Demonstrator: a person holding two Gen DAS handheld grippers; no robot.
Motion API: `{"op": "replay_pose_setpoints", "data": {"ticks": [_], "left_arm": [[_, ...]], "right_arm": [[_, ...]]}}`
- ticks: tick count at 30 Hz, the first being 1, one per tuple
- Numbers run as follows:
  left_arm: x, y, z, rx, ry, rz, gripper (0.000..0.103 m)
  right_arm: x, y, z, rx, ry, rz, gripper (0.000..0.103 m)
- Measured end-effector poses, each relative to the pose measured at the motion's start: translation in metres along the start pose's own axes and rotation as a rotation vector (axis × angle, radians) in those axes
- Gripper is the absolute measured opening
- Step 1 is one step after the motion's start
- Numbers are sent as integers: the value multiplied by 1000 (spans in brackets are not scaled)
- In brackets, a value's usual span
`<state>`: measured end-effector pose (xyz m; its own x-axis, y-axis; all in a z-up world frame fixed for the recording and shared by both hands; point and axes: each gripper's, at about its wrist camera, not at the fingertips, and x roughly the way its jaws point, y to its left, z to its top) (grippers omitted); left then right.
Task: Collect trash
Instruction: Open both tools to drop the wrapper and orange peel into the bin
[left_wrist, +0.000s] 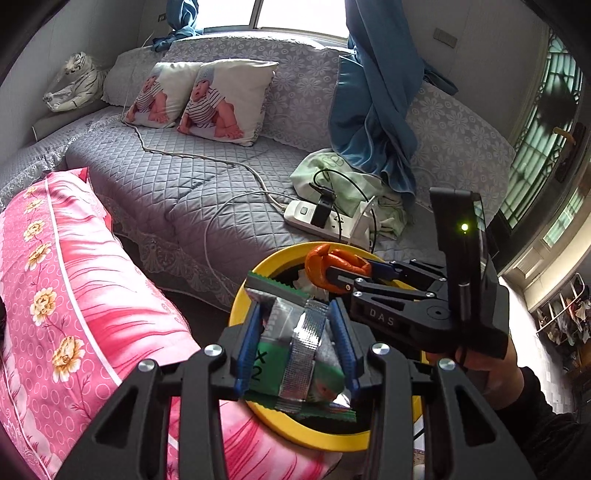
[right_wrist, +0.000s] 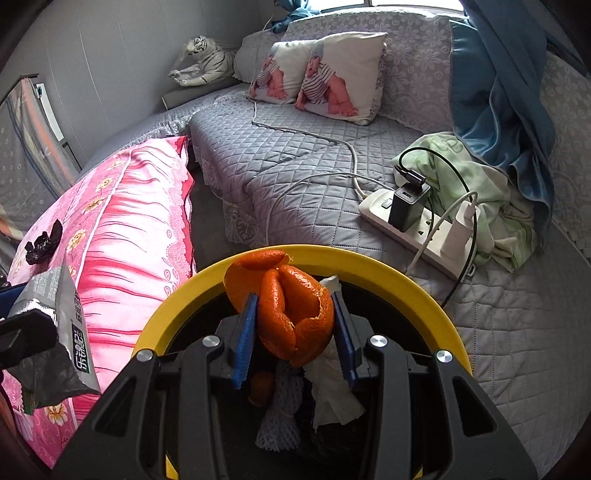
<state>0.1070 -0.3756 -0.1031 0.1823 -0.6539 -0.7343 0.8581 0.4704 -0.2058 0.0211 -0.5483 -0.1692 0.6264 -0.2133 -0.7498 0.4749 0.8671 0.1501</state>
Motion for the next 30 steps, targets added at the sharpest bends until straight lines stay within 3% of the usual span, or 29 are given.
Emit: {"op": "replay_pose_setpoints", "data": {"ticks": [6,15,25,27,29,30], "left_arm": [[16,-7,-5,6,44,-1,36],[23,-20,-9,55,40,22,36],[28,-19,-10,24,66,-16,36],[30,-16,-11,2,79,-27,41],[30,-13,-12,-21,85,-27,56],[30,-11,-13,-32,81,-22,59]], "right_arm": [[4,-16,-9,30,11,-8,37],[9,-26,-17,48,35,-7,37],[10,-28,-18,48,47,-15,38],[12,-28,-18,42,51,-16,40],[14,-30,-18,58,55,-13,44],[14,-33,-17,72,57,-12,45]]}}
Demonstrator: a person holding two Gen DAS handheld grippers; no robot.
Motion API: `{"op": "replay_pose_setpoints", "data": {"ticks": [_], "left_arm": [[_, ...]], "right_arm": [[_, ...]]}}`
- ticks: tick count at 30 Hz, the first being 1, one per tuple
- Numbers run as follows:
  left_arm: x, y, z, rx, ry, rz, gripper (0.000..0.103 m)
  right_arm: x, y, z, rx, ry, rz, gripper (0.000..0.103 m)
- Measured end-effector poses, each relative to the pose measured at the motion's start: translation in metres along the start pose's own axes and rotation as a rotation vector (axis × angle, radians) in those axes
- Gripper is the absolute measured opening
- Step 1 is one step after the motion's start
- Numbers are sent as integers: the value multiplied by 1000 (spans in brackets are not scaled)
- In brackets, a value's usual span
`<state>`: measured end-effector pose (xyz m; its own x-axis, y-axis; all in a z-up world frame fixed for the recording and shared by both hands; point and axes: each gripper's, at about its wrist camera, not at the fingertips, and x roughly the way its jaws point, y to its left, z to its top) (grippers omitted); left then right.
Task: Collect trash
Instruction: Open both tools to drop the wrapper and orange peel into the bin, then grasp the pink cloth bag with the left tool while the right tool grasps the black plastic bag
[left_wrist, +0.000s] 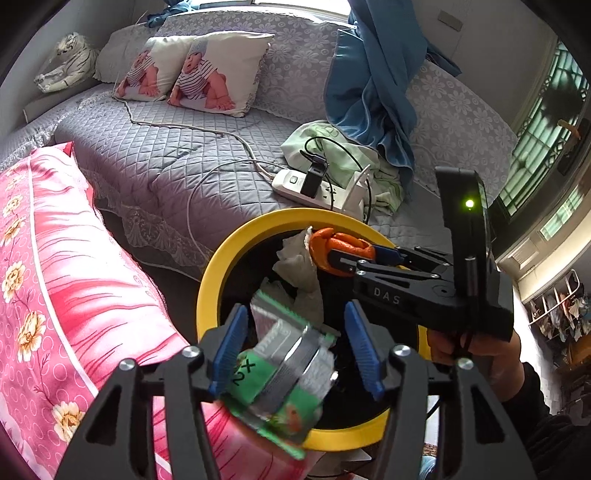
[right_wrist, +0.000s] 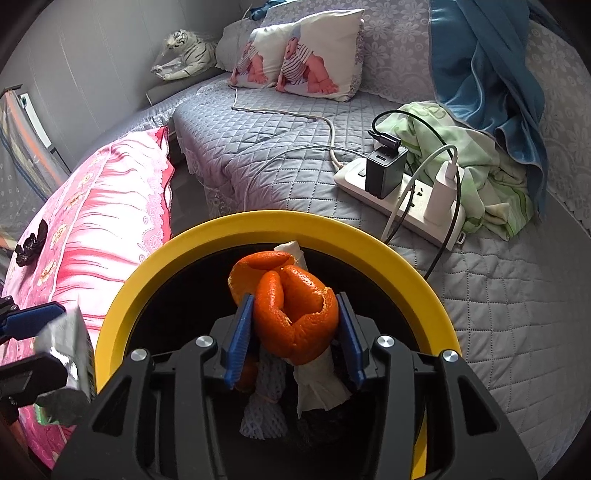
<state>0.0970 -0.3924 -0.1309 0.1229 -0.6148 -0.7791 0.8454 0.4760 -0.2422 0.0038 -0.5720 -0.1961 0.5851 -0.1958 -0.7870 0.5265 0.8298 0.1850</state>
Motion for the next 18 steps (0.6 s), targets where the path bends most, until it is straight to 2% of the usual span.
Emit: {"op": "replay_pose_setpoints", "data": {"ticks": [7,18], "left_arm": [[-11,15,-3,-39,-30,5,64],[-50,55,-9,-130,-121,34,64]], "right_arm": [[-4,-8,6,48,-1,-14,47],[-21,28,20,-39,-35,-5,47]]}}
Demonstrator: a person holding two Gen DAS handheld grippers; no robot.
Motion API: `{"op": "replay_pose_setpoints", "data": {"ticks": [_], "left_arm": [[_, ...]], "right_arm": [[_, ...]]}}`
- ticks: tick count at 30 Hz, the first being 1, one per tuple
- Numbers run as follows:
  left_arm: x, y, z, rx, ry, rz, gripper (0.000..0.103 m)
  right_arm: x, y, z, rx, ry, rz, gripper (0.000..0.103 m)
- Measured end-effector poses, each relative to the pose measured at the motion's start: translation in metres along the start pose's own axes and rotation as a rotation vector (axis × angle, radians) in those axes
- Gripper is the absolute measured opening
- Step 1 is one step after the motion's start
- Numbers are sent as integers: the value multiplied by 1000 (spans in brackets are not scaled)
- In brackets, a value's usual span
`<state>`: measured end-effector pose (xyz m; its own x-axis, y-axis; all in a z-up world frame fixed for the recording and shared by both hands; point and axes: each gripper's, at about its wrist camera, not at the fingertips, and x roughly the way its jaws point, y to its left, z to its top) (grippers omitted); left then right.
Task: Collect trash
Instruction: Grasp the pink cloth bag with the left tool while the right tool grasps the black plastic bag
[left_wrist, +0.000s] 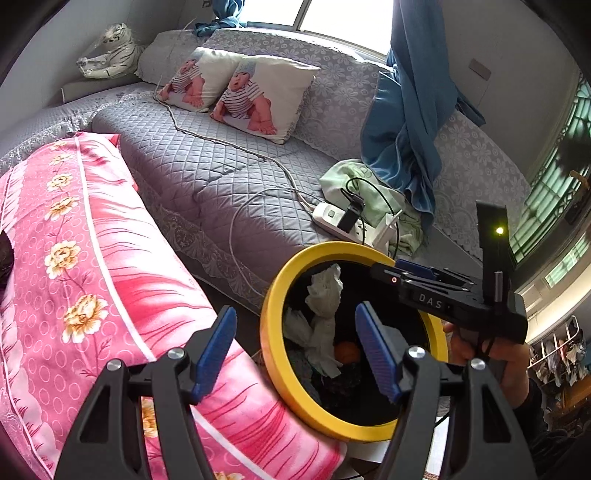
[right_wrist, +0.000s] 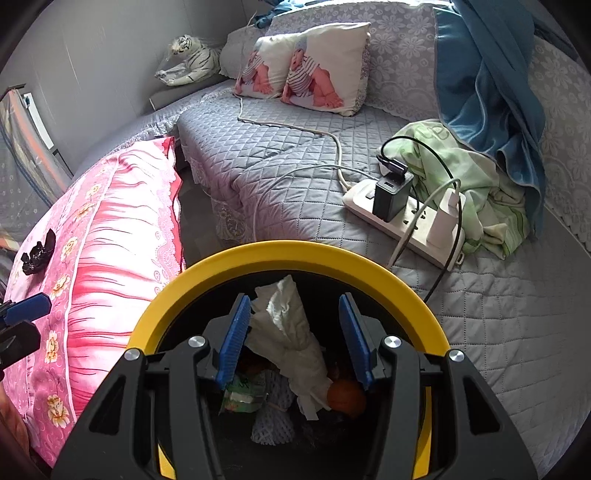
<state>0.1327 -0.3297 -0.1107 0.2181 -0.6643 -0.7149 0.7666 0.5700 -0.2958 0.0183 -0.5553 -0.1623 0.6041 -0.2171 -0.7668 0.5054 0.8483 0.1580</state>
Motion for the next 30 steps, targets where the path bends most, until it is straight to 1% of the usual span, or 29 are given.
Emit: {"op": "replay_pose_setpoints", "data": {"ticks": [4,6,8,13,17,22,26,30], "left_arm": [[-23,26,1,-41,-49,38,64],[-38,42,0,-60,-77,73,64],[-54,58,-4,-82,-103,109,64],[-98,106,-19,-148,-154,213,64],[-134,142,-38,-213,-191,296,64],[-180,186,-72,-298,-226,384,64],[-209,214,-99,-361,-243,447,64],[-226,236,-124,-419,-251,489,64]], "right_arm": [[-3,22,11,-50,-14,19,47],[-2,38,16,-82,-16,40,47],[-2,58,21,-123,-27,59,47],[4,117,34,-217,-35,147,47],[13,171,40,-300,-22,237,48],[22,245,38,-415,-1,315,48],[27,302,31,-502,8,362,48],[35,348,24,-568,24,395,48]]}}
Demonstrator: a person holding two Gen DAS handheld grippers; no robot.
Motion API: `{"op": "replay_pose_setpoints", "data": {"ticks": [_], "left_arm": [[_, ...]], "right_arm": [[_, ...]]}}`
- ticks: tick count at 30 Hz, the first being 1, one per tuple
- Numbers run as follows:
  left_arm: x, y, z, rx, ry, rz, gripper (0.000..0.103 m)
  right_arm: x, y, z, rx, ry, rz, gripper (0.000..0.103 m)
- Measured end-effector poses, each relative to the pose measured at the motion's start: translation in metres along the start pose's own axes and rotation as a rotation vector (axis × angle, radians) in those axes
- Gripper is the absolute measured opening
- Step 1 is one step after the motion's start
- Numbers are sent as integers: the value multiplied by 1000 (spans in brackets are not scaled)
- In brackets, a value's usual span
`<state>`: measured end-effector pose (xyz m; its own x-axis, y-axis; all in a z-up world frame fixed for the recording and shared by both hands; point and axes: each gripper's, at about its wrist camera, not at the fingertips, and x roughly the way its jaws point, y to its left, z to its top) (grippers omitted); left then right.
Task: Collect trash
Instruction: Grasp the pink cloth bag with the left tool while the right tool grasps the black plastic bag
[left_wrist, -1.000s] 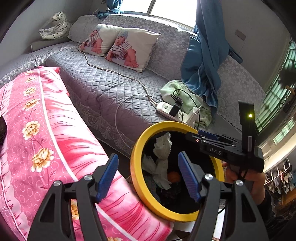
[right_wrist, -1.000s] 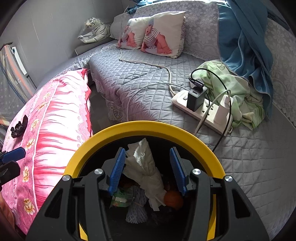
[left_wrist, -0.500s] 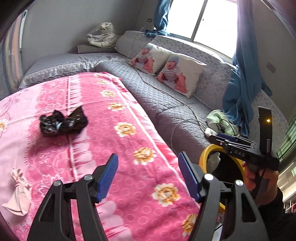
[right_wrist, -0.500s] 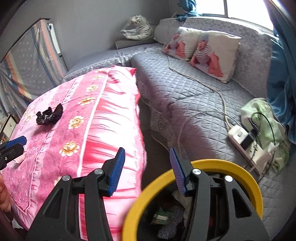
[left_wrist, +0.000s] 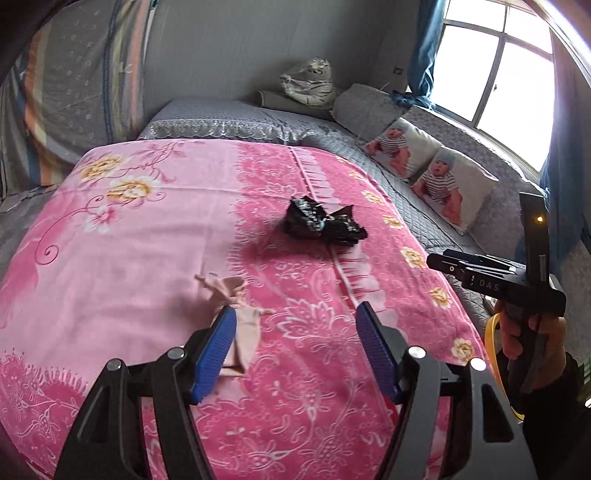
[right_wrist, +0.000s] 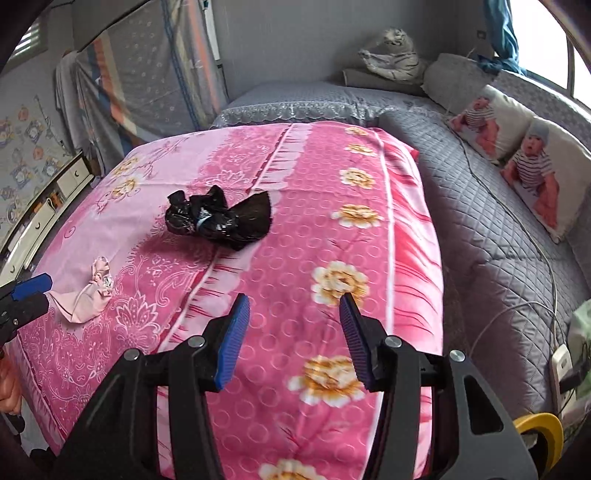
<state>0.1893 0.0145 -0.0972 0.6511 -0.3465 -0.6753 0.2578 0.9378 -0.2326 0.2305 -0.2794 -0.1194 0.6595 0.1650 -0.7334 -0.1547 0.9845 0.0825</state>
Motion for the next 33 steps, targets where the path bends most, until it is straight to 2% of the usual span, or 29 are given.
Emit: {"op": "replay_pose_setpoints", "data": {"ticks": [4,10,16,25,29,33], "left_arm": [[-3,26,-10,-33,-2,37,64],[6,43,-19,-76,21,36,64],[13,51,-20,-89,33,33,64],[22,54,-16,-71,49,30,64],[32,57,-15,-91,73,23,64],[40,51,-13,-65,81,27,64]], "right_arm": [[22,30,13,-59,16,22,48],[49,67,34,-108,43,63,48],[72,95,55,-149,50,67,48],[94,114,69,-182,53,58,48],[102,117,75,-185,52,47,48],[114,115,78,-177,62,45,48]]}}
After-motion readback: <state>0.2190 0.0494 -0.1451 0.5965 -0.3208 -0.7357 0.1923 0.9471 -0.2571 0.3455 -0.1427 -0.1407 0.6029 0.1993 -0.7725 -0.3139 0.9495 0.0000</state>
